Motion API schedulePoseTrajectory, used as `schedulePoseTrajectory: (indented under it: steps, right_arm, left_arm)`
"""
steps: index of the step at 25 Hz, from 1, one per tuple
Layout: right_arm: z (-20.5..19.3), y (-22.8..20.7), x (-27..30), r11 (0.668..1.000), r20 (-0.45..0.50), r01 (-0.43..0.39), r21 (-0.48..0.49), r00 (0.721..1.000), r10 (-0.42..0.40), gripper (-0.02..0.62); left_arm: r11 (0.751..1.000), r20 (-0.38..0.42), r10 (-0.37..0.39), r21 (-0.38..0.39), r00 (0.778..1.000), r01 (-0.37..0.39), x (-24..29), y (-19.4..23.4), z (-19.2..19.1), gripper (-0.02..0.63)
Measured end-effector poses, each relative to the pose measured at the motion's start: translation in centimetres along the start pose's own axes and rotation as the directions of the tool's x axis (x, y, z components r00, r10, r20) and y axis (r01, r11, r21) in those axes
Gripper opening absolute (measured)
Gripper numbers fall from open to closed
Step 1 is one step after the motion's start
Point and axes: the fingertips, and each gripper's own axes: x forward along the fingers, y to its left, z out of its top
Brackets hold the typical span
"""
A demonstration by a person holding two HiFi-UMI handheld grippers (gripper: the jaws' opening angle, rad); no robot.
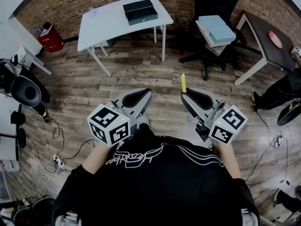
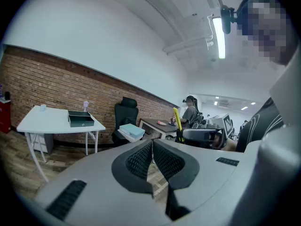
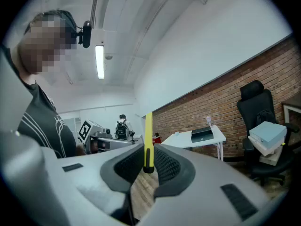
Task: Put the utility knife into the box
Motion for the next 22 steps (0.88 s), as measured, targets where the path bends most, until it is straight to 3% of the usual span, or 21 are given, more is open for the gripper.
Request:
schedulePoseTrajectory:
  steps: [12,22]
  right_arm:
    - [-1.3,-2.4,3.0,0.999,-0.023,0.017,0.041,1.0,-0.016,0.066]
    - [-1.9,-8.9,6.5,0.997,-0.071,0.056,0.056,0.996,-0.052,0.066]
  left_arm:
    - [0.999,-0.026,0.013,-0.032,1.0,-0.014,1.1,3.5,-0.8,0.034]
    - [0.998,-0.044,-0.042,-0.052,0.998,0.04,6.6,8.9,0.5,0.033]
